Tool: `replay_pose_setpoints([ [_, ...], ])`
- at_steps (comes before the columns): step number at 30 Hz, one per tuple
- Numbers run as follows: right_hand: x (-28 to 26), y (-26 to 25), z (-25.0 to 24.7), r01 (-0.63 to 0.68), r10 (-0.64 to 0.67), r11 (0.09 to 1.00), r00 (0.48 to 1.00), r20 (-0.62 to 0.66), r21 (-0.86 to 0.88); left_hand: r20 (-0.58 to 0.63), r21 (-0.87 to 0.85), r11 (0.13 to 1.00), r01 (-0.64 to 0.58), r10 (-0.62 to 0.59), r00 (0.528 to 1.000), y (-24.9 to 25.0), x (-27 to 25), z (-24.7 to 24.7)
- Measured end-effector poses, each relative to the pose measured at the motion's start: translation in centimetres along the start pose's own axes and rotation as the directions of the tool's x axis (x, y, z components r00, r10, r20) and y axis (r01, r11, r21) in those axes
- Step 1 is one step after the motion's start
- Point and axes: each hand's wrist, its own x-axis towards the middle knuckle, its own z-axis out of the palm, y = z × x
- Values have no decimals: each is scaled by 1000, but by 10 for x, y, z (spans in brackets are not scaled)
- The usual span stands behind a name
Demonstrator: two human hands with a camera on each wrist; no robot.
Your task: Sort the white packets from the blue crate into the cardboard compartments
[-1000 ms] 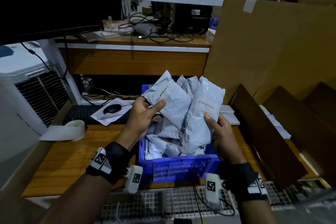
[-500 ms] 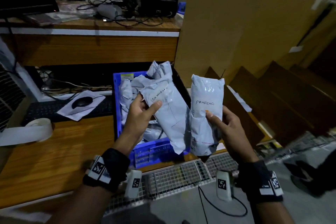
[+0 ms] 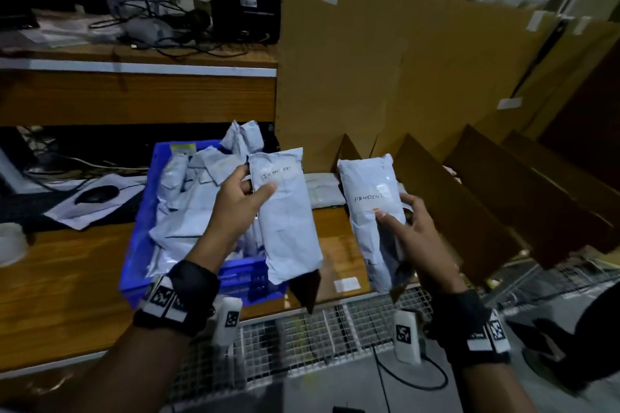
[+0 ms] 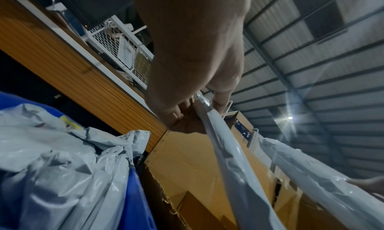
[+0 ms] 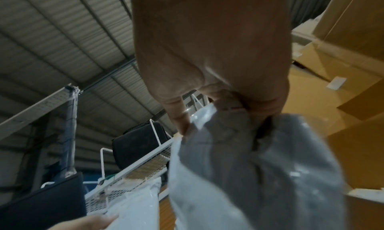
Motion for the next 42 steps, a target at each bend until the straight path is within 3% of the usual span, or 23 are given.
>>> replay_pose_setpoints([
  [6, 66, 13, -22, -17, 34, 982, 995, 90, -186, -96, 96, 990, 102, -92, 991, -20, 24, 28],
  [12, 172, 35, 21, 30, 87, 897, 966, 243, -441, -172, 208, 960, 189, -155, 973, -27, 57, 27],
  [21, 341, 74, 89, 47, 207, 693, 943, 262, -719, -121, 321, 909, 264, -238, 964, -47, 165, 22],
  [26, 413, 99, 126, 72, 287, 590, 912, 293, -804, -139, 474, 832, 286, -250, 958, -79, 214, 18],
  [32, 459, 131, 166, 195, 332, 490, 860, 389, -850, -153, 557, 743, 370, -346, 925, -114, 232, 16],
  [35, 471, 138, 177, 297, 322, 419, 835, 447, -858, -154, 593, 721, 358, -335, 930, -119, 237, 14],
  [38, 476, 149, 183, 414, 204, 258, 860, 467, -873, -139, 597, 723, 346, -332, 933, -118, 238, 15],
  [40, 470, 158, 188, 399, 81, 268, 898, 433, -877, -132, 588, 731, 346, -335, 933, -117, 236, 15],
  [42, 460, 171, 194, 390, 55, 289, 905, 422, -874, -125, 576, 741, 345, -337, 933, -116, 235, 14],
])
